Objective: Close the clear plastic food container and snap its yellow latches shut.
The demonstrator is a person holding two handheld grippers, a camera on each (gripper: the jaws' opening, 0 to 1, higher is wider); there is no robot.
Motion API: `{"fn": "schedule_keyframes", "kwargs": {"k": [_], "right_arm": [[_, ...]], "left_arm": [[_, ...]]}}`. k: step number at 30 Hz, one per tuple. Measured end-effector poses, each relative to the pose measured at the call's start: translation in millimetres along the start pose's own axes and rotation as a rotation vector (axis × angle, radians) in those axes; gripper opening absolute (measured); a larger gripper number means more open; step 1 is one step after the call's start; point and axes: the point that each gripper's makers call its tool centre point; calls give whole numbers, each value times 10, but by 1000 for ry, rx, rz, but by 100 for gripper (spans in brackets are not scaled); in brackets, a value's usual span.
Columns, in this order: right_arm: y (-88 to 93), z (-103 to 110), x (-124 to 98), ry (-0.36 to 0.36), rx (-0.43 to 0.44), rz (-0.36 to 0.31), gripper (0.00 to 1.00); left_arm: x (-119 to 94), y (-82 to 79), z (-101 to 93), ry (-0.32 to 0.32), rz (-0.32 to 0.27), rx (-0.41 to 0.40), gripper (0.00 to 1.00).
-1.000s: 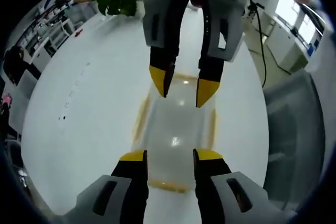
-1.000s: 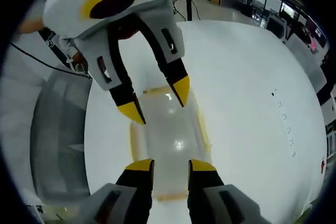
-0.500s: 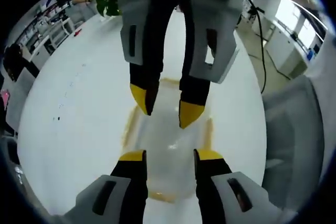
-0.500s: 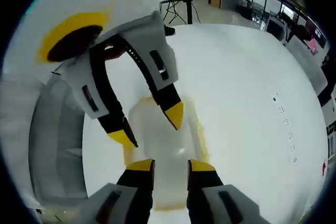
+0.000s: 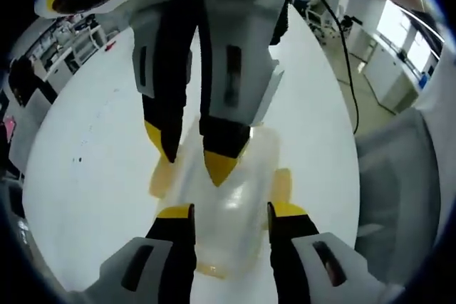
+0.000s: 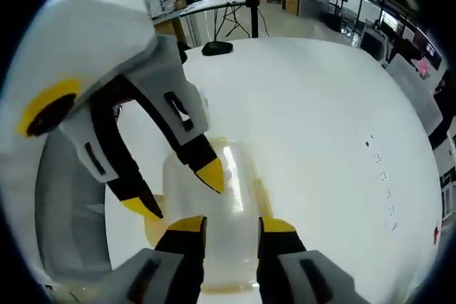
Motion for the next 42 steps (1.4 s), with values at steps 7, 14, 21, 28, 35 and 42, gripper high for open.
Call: {"fn": "schedule_keyframes", "kwargs": {"k": [7, 14, 21, 28, 35, 42], "right_arm": [[26, -41, 39, -12, -2, 7, 31], [43, -56, 68, -29, -9, 21, 33], [56, -68, 97, -54, 3, 23, 35], [88, -70, 134, -73, -17, 44, 35], [99, -69, 144, -105, -22, 55, 35], [108, -61, 149, -124, -30, 70, 35]], "left_arm": [[39, 35, -115, 0, -10, 6, 47], [52, 36, -105, -33, -27, 27, 48], [71, 53, -130, -63, -32, 60, 51], [95, 68, -126, -109, -33, 106, 50], [128, 101, -111, -166, -8, 198, 48], [132, 91, -79, -191, -7, 197, 46]]}}
Point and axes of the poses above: the point that each gripper's makers call its tool centre point, and the gripper's own axes: x roughly forward along the fingers, z roughly to its left, y roughly out of its underside, and after that the axes turned 12 degrees about -z, right-handed
